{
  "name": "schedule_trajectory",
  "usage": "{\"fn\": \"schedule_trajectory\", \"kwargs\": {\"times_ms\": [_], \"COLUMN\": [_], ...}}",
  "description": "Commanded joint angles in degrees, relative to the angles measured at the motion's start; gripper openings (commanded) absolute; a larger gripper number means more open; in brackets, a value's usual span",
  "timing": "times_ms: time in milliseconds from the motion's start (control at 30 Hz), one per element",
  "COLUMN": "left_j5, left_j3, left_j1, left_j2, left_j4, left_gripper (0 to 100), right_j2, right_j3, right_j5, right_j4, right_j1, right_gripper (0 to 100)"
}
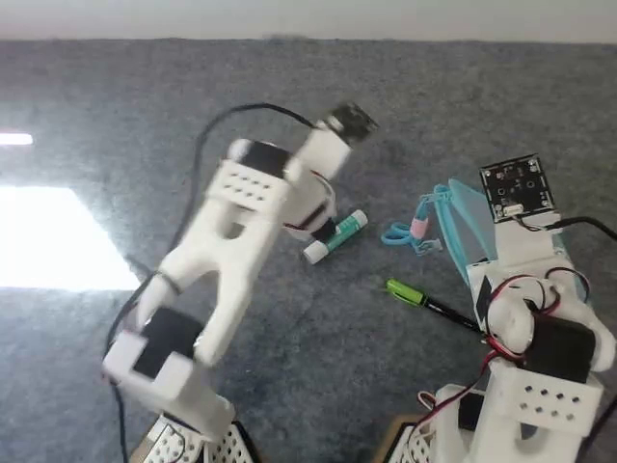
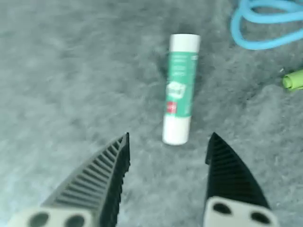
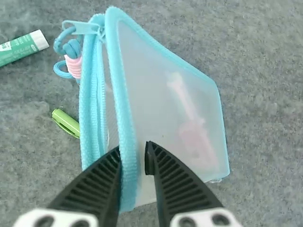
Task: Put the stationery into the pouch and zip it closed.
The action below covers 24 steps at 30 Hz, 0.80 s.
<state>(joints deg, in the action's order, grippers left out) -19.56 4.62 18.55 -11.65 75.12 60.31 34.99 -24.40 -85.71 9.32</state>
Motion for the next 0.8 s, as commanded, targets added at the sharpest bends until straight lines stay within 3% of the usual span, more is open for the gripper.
{"fn": "schedule_trajectory", "kwargs": {"times_ms": [0,200,600,767], "left_j5": [-0.4,-0.8,-0.8,-0.9], "left_j3": [-4.6,-10.7,-11.0,-11.1], "left_j1": [1.1,1.1,0.2,1.8], "left_j2": [-5.7,-13.6,-23.1,-23.2], "left_j4": [-1.6,4.4,2.0,2.0], "left_gripper": [25,24,19,5], "right_j2": [0.8,0.8,0.8,0.8], "right_j3": [1.7,4.0,3.9,3.9], "right_j5": [-0.8,-2.1,-2.1,-2.1], "right_j4": [1.6,4.2,3.9,3.7], "right_j1": [-0.6,-0.2,-0.5,-0.5], "right_gripper": [0.9,0.9,0.9,0.9]}}
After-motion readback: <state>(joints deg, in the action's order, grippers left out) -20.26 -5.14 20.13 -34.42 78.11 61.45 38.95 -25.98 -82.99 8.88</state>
